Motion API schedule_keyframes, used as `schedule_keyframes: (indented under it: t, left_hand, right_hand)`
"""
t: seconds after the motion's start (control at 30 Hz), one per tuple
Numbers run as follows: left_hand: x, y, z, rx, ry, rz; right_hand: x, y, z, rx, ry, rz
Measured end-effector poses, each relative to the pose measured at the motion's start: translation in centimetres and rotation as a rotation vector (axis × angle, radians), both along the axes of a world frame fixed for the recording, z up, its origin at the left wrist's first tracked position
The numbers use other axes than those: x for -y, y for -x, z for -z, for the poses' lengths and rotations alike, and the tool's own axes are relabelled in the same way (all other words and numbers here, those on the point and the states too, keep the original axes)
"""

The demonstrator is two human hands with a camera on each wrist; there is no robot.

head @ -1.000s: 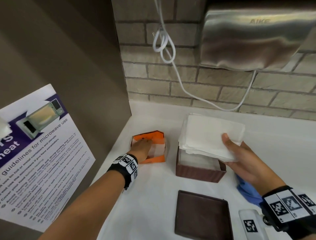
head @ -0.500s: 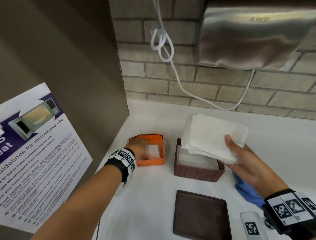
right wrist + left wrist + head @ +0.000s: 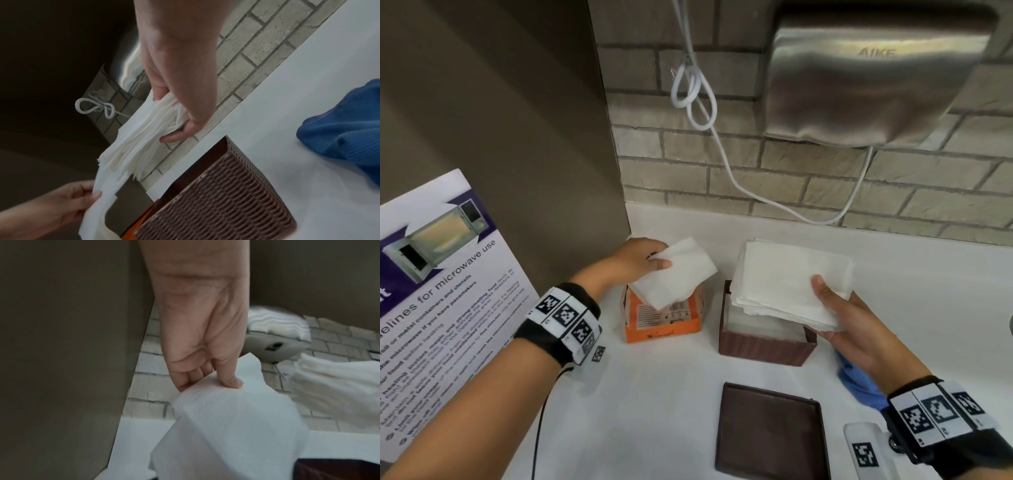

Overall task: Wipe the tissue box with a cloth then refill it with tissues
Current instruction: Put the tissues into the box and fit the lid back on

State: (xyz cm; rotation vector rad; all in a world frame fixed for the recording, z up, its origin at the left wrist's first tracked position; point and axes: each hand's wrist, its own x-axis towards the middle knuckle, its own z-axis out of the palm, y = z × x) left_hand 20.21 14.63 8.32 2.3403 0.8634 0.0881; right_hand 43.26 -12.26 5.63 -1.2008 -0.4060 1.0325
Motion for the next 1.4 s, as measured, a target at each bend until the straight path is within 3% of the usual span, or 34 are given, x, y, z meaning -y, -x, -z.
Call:
schedule_keyframes:
  t: [0.23, 0.5, 0.67, 0.8, 1.03, 1.13, 1.23, 1.4]
  left_hand:
    - [1.9, 0.5, -3.0, 0.181, 0.130, -0.038]
    - [3.7, -0.7, -2.2, 0.267, 0.161, -0.020]
    - [5.4, -3.5, -3.0, 0.320, 0.227, 0.038]
    - [6.8, -5.5, -3.8, 0.348, 0.269, 0.096]
    - [7.9, -6.2, -4.0, 0.463, 0.344, 0.051]
    - [8.7, -6.1, -4.1, 0.455, 0.327, 0.082]
    - [9.4, -5.9, -4.1, 0.463, 0.337, 0.106]
    - [9.1, -5.3, -4.3, 0.510, 0.696, 0.012]
  right_hand:
    - [0.0, 0.0, 0.1, 0.052, 0.010, -0.001]
    - [1.3, 0.1, -2.5, 0.045, -0.080, -0.094]
    - [0.5, 0.9, -5.2, 0.319, -0.093, -0.340]
    - [-1.3, 1.3, -6.4, 0.532, -0.048, -0.333]
    - [-1.1, 1.0, -6.8, 0.643, -0.106, -0.453]
    - [-1.7, 0.9, -6.6, 0.737, -0.059, -0.353]
    - [-2.2, 0.7, -6.4, 0.687, -0.038, -0.265]
    - [-1.8, 1.0, -6.3, 0.643, -0.075, -0.192]
